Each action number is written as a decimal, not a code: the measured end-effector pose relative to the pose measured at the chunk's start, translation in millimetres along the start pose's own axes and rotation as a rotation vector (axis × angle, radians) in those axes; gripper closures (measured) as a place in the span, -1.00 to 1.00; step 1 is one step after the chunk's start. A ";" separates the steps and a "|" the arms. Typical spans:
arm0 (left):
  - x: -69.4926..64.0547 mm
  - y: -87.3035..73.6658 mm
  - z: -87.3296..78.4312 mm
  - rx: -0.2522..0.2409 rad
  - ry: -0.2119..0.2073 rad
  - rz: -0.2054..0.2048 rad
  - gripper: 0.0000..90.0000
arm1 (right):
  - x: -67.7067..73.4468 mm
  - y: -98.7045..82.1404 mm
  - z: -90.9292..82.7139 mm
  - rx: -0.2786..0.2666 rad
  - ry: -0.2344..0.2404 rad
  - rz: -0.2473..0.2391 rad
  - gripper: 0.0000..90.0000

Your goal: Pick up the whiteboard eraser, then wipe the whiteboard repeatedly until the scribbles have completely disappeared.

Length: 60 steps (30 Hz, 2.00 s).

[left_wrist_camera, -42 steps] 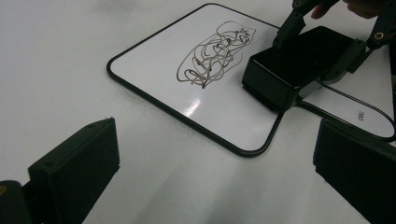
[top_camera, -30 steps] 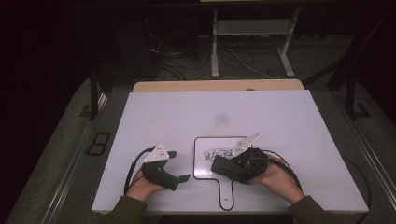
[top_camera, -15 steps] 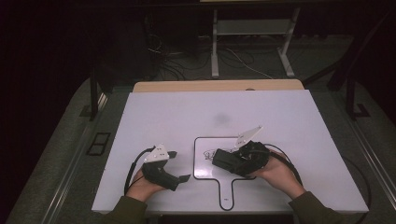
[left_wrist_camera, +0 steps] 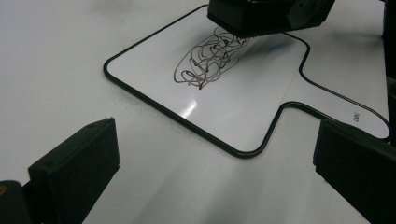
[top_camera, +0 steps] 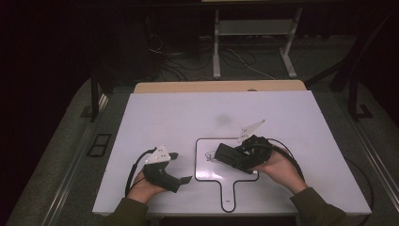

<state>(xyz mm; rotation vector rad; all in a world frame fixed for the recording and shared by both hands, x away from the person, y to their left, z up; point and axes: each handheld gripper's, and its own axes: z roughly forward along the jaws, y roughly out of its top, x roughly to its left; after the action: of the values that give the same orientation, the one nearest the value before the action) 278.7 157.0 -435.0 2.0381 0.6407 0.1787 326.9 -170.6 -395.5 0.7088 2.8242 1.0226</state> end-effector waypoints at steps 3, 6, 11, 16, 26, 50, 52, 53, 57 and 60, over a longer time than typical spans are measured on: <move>0.0 0.0 -0.2 -0.002 -0.001 0.002 -1.00 | -4.8 1.4 0.2 -0.006 -0.001 0.005 -0.14; 0.5 -0.2 0.2 0.000 -0.002 0.001 -1.00 | -9.3 3.3 0.4 -0.008 -0.004 0.011 -0.14; 1.3 -0.9 -0.1 0.001 0.000 0.001 -1.00 | -15.6 7.8 -0.4 -0.010 -0.010 0.028 -0.14; 1.0 -0.5 0.3 -0.004 -0.001 -0.004 -1.00 | -24.9 11.7 0.6 -0.012 -0.025 0.041 -0.14; 1.6 -0.5 -0.8 -0.001 0.000 -0.002 -1.00 | -44.3 11.9 10.8 0.033 -0.075 0.060 -0.14; 1.6 -0.5 -0.7 -0.006 -0.002 -0.002 -1.00 | -58.3 -8.8 23.0 0.100 -0.133 0.084 -0.14; 1.7 -0.4 -0.9 -0.002 -0.002 -0.001 -1.00 | -57.9 -8.8 23.6 0.102 -0.135 0.084 -0.14; 1.6 -0.4 -0.9 -0.002 -0.002 -0.002 -1.00 | -57.3 -8.5 23.8 0.103 -0.139 0.081 -0.14; 1.2 -0.3 -0.4 -0.002 -0.003 -0.003 -1.00 | -54.7 -7.3 25.1 0.107 -0.143 0.070 -0.14; 1.1 -0.3 -0.4 -0.002 -0.003 -0.003 -1.00 | -52.4 -6.0 27.0 0.104 -0.139 0.055 -0.14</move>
<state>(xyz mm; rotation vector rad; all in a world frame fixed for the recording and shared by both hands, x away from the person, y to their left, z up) 279.4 158.0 -435.2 2.0348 0.6410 0.1744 376.7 -181.6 -425.5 0.8369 2.7680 0.8031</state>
